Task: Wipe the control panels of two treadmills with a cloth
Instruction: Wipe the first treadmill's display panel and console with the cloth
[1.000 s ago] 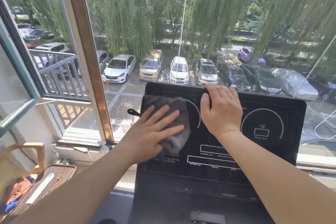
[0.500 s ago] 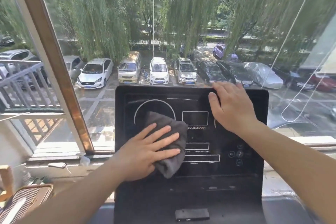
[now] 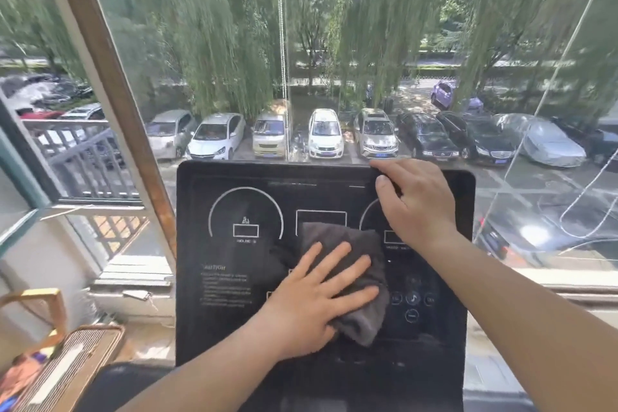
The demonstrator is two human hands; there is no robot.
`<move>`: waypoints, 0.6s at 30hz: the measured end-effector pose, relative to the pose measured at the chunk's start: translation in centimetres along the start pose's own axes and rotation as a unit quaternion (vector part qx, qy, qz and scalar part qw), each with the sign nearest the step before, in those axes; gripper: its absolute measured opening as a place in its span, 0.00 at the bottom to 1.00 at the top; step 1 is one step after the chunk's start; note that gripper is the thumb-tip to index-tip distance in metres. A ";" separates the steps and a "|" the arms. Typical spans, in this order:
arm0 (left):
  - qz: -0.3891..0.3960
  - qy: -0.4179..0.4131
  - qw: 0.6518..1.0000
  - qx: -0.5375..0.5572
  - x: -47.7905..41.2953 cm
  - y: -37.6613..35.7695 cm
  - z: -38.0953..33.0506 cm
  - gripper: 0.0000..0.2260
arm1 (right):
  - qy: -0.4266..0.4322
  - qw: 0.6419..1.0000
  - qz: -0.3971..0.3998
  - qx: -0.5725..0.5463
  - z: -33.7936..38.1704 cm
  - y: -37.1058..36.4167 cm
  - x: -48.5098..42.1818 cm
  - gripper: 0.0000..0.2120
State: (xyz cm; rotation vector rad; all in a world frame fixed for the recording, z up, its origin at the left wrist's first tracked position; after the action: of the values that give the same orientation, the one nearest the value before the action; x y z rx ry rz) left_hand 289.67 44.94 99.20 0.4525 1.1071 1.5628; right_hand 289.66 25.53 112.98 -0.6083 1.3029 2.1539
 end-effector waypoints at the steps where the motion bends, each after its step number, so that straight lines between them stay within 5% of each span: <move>1: 0.006 -0.042 0.999 -0.016 0.1 0.1 0.5 0.37 | 0.003 1.000 0.004 -0.002 -0.2 0.1 0.1 0.21; 4: 0.000 -0.045 0.998 -0.050 -0.7 1.9 4.8 0.35 | 0.007 1.000 0.029 -0.008 -0.4 0.6 0.2 0.23; 9: -0.075 0.266 0.960 0.047 -3.0 4.0 7.5 0.35 | 0.004 0.999 0.045 -0.009 -0.3 1.1 0.0 0.23; 12: -0.096 0.339 0.930 0.102 -4.1 2.7 2.5 0.34 | -0.001 0.998 0.057 -0.001 -0.3 1.3 0.0 0.25; 14: -0.083 0.288 0.948 0.112 -3.9 1.4 -1.5 0.35 | -0.006 0.998 0.070 0.004 -0.4 1.5 -0.1 0.25; 18: -0.008 0.024 0.999 0.020 -2.8 0.6 -3.8 0.36 | -0.011 0.996 0.090 -0.012 -0.3 2.0 -0.2 0.21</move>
State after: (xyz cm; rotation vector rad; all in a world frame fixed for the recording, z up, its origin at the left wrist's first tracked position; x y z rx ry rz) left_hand 287.28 40.91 98.56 0.4327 1.1773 1.5468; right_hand 288.55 24.48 114.27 -0.4908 1.3682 2.3163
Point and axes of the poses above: each hand's wrist, its own x-axis away from the middle knuckle, its own y-axis out of the back of the hand, z = x × y, the point moved 4 cm from there along -x, towards the middle knuckle, and after that the axes turned 5 degrees about -x, right-handed, at the moved point
